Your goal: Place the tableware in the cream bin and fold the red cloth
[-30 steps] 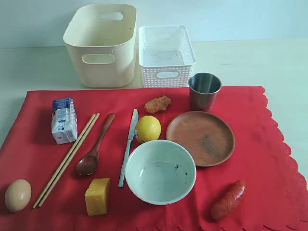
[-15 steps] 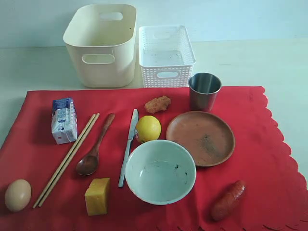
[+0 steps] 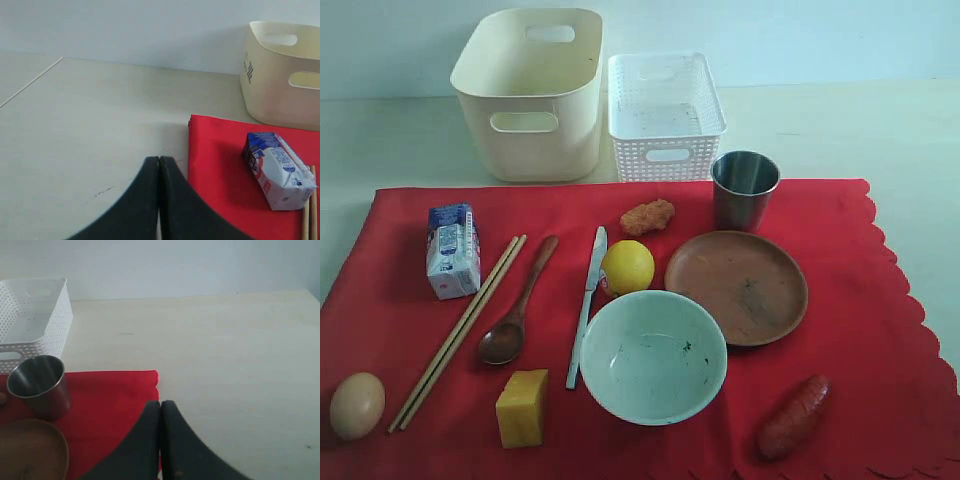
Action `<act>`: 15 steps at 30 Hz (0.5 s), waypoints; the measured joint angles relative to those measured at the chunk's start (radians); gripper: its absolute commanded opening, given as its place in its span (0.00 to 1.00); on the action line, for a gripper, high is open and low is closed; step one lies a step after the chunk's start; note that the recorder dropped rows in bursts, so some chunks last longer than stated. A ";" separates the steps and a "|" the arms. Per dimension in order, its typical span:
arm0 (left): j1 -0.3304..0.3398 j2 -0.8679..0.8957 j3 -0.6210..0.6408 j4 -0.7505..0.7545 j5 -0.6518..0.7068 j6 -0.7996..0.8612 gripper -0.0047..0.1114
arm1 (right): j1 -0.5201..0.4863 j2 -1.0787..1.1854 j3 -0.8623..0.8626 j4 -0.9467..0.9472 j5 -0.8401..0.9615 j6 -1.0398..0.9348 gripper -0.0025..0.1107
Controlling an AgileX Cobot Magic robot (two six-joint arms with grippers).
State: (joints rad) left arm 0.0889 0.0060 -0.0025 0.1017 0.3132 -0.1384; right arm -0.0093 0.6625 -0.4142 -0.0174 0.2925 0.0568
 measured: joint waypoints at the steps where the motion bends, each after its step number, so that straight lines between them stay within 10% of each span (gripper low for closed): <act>1: 0.000 0.000 0.000 0.000 0.000 0.000 0.04 | 0.000 0.000 0.000 0.000 0.000 0.000 0.02; 15: -0.049 0.000 0.000 0.000 0.000 0.000 0.04 | 0.000 0.006 0.000 0.045 0.025 0.000 0.02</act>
State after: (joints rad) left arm 0.0401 0.0060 -0.0025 0.1017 0.3132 -0.1384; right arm -0.0093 0.6681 -0.4142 0.0278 0.3177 0.0568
